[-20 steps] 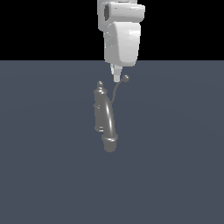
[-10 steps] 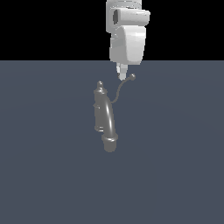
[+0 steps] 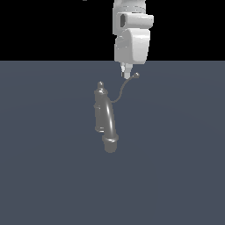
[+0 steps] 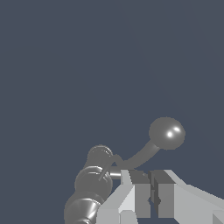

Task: Turn on the faucet by rotating a designated handle.

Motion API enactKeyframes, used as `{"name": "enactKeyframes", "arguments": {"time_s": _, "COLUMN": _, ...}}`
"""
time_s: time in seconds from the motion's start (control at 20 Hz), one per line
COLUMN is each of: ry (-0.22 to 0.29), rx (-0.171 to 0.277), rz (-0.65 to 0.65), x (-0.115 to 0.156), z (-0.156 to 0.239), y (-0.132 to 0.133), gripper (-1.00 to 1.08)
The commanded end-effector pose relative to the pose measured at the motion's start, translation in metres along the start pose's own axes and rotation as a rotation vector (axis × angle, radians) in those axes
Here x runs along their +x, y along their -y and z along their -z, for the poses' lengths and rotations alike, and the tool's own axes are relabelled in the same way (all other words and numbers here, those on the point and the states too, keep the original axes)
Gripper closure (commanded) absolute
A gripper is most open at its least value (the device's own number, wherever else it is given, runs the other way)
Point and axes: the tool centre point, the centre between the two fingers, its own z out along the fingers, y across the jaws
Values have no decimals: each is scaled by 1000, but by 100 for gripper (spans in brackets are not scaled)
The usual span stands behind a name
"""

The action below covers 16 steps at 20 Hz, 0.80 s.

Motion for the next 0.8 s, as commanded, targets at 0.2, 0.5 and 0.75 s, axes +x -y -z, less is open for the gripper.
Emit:
{"name": "enactKeyframes", "arguments": {"time_s": 0.2, "ry": -5, "rx": -3, "rz": -43, "x": 37, "z": -2, "y": 5, "gripper": 108}}
{"name": "enactKeyframes", "arguments": {"time_s": 0.5, "ry": 3, "rx": -1, "rz": -1, "x": 10, "z": -1, "y": 26, "gripper": 108}}
{"name": "enactKeyframes", "arguments": {"time_s": 0.75, "ry": 2, "rx": -1, "rz": -9, "x": 14, "z": -1, "y": 41, "gripper": 108}}
